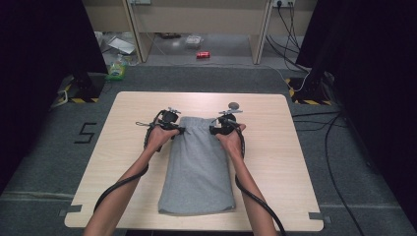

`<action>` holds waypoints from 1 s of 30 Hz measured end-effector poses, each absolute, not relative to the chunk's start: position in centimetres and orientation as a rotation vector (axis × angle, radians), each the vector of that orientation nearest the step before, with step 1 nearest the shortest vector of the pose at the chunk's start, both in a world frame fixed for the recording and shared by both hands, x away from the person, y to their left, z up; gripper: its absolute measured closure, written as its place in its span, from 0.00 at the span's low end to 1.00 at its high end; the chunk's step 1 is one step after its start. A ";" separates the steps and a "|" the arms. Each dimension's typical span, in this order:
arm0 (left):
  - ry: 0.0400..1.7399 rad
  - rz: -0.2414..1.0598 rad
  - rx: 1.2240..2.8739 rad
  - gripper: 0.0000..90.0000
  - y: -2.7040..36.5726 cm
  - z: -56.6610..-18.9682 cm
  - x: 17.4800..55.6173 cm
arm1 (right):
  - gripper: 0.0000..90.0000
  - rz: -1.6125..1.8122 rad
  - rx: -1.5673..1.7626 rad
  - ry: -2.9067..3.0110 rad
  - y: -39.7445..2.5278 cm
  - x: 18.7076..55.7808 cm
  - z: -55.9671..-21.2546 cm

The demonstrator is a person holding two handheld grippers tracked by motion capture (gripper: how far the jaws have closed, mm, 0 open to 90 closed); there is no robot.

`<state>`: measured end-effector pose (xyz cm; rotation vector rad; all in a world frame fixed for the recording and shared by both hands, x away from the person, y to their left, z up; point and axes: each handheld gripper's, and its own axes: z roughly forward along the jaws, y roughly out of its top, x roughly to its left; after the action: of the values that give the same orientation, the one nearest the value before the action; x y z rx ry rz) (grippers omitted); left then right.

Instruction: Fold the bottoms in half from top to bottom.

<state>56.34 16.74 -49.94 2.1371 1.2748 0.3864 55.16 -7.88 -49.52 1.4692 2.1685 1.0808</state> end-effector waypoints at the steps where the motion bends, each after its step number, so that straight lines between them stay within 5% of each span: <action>1: 1.275 0.389 2.135 0.73 16.7 -50.0 56.3 | 0.46 1.084 1.468 2.168 -7.9 55.1 -49.5; 22: 1.276 0.395 2.130 0.73 16.7 -50.0 56.2 | 0.50 1.070 1.499 2.218 -6.9 55.8 -50.7; 30: 1.263 0.403 2.120 0.74 16.7 -50.1 56.1 | 0.71 1.109 1.494 2.251 -6.7 55.8 -50.8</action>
<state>56.07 16.71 -50.10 2.1198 1.2634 0.4025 55.82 -6.66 -50.79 1.4936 2.2507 1.1091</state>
